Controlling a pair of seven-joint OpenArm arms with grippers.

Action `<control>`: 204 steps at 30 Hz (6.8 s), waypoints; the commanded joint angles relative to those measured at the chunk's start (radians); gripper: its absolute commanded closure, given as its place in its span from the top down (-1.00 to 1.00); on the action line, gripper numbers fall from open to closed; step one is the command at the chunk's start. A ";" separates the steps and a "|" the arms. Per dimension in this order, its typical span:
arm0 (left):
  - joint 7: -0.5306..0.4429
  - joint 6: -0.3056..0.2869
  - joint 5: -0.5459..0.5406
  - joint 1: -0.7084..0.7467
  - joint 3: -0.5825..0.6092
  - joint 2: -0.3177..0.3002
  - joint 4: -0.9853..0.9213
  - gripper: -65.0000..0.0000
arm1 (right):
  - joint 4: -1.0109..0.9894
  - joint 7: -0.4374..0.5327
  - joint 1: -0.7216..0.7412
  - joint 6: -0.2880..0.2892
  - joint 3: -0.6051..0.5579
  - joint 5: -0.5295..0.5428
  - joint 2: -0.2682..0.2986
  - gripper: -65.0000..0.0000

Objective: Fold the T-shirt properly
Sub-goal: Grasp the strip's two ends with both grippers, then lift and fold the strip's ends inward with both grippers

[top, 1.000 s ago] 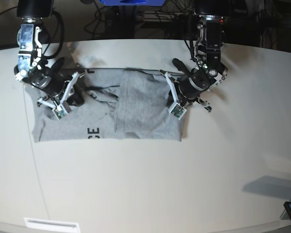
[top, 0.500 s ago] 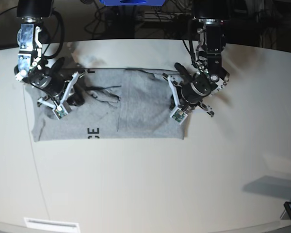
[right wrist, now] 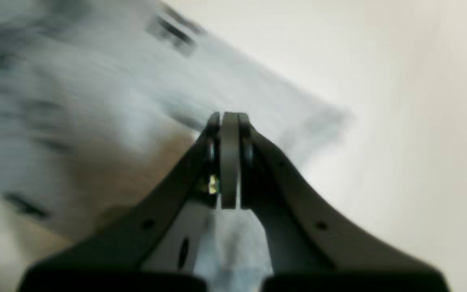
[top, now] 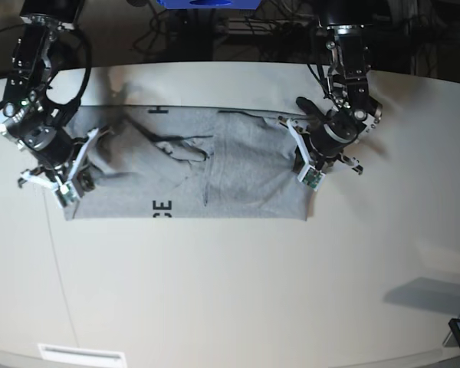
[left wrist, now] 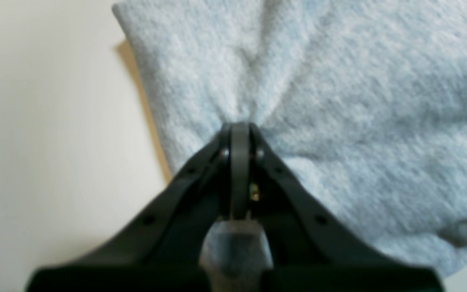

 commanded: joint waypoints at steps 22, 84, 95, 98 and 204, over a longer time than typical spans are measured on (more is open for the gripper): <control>0.065 0.002 0.030 0.041 -0.221 -0.033 0.247 -1.00 | -0.163 -0.294 0.080 0.002 0.383 0.576 -0.011 0.94; -0.048 -0.035 0.020 -0.040 -0.192 -0.053 -0.118 -1.00 | -0.487 -0.373 0.137 0.002 0.266 0.632 -0.109 0.90; -0.048 -0.032 0.020 -0.042 -0.155 -0.053 -0.118 -1.00 | -0.485 -0.373 0.137 0.002 0.265 0.631 -0.120 0.61; -0.048 -0.032 0.020 -0.042 -0.155 -0.051 -0.118 -1.00 | -0.485 -0.373 0.137 0.002 0.265 0.631 -0.120 0.59; 0.075 0.057 0.029 -0.124 0.221 0.080 -0.101 -1.00 | -0.079 -0.403 0.097 -0.043 -0.088 0.635 -0.193 -0.99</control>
